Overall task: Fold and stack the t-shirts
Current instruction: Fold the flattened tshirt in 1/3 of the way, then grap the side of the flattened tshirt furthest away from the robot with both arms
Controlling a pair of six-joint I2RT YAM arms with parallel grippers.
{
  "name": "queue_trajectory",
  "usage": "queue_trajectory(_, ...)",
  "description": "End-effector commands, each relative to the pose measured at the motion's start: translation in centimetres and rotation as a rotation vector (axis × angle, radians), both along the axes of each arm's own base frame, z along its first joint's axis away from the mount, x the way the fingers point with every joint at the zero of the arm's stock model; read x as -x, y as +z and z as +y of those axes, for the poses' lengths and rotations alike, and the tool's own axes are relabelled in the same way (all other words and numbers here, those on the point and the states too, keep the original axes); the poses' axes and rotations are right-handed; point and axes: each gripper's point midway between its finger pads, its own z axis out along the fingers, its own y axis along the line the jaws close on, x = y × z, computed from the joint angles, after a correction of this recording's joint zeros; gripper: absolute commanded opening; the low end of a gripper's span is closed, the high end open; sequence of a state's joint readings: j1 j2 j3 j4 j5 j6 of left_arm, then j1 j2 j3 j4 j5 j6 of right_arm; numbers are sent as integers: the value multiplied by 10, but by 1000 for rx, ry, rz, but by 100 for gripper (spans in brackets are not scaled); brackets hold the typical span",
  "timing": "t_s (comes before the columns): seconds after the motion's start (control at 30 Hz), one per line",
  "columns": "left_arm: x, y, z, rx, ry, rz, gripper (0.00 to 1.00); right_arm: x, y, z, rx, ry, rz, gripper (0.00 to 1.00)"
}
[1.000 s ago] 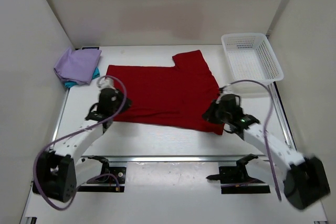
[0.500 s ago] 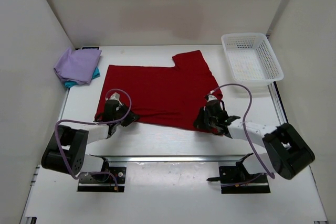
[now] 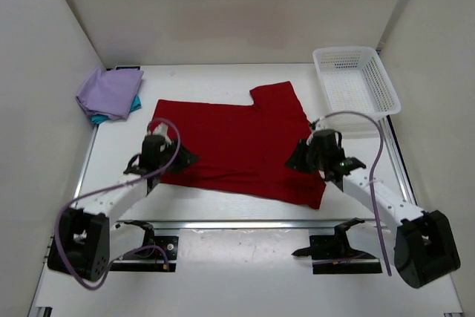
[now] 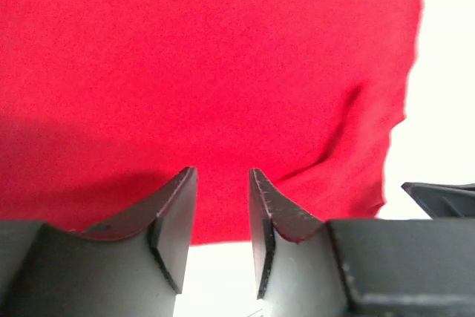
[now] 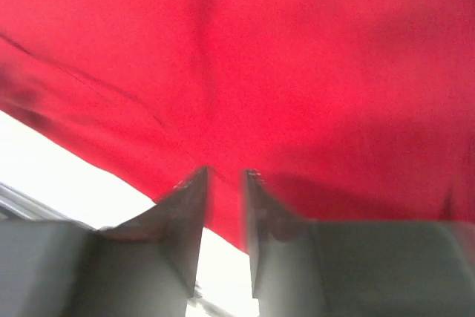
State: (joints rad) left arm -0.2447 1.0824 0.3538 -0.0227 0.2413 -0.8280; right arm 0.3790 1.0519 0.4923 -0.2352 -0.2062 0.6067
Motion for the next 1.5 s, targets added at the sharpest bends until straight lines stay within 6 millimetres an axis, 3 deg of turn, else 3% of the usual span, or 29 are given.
queue_trajectory(0.0, -83, 81, -10, 9, 23, -233, 44, -50, 54, 23, -19, 85, -166, 14)
queue_trajectory(0.03, -98, 85, -2, 3, 37, -246, 42, -61, 64, 30, -9, 99, -206, 4)
queue_trajectory(0.07, -126, 87, 11, -35, 97, -237, 42, -64, 56, 36, -10, 121, -182, 0)
queue_trajectory(0.1, -151, 86, 25, -54, 142, -228, 36, -68, 57, 43, -13, 140, -188, 0)
queue_trajectory(0.13, -163, 62, 39, -98, 178, -172, 30, -71, 59, 51, -30, 160, -212, 0)
queue_trajectory(0.17, -187, 76, 54, -117, 221, -194, 27, -74, 55, 54, -32, 170, -208, 0)
queue_trajectory(0.2, -212, 73, 70, -133, 240, -177, 24, -72, 50, 57, -32, 191, -191, 0)
queue_trajectory(0.23, -217, 39, 77, -156, 238, -79, 23, -75, 51, 60, -26, 202, -205, 0)
queue_trajectory(0.27, -247, 62, 87, -183, 242, -130, 23, -75, 47, 62, -23, 206, -200, 0)
queue_trajectory(0.33, -289, 56, 99, -253, 235, -83, 26, -71, 42, 69, -30, 237, -200, 0)
queue_trajectory(0.37, -299, 57, 124, -300, 262, -79, 26, -69, 40, 71, -30, 242, -204, 0)
queue_trajectory(0.4, -314, 55, 134, -342, 263, -57, 29, -64, 36, 73, -27, 249, -193, 0)
queue_trajectory(0.53, -346, 28, 149, -380, 248, 33, 37, -58, 29, 81, -38, 276, -202, 0)
queue_trajectory(0.6, -352, 19, 156, -402, 244, 60, 39, -57, 26, 81, -52, 278, -190, 0)
queue_trajectory(0.73, -344, -6, 165, -421, 236, 112, 42, -61, 24, 75, -53, 264, -190, 0)
queue_trajectory(0.87, -342, -7, 159, -430, 215, 114, 46, -62, 21, 74, -59, 267, -176, 0)
queue_trajectory(0.97, -339, -8, 166, -483, 234, 129, 46, -68, 22, 74, -67, 254, -182, 0)
queue_trajectory(1.17, -329, -20, 178, -526, 239, 172, 44, -97, 51, 73, -96, 207, -247, 5)
queue_trajectory(1.2, -330, -17, 176, -531, 238, 162, 44, -102, 48, 71, -89, 196, -243, 5)
queue_trajectory(1.27, -331, -11, 178, -544, 254, 140, 46, -113, 61, 73, -94, 187, -271, 6)
queue_trajectory(1.33, -334, 1, 177, -538, 260, 102, 49, -116, 61, 79, -95, 202, -263, 6)
queue_trajectory(1.47, -332, -11, 169, -558, 222, 136, 48, -121, 65, 81, -90, 202, -275, 7)
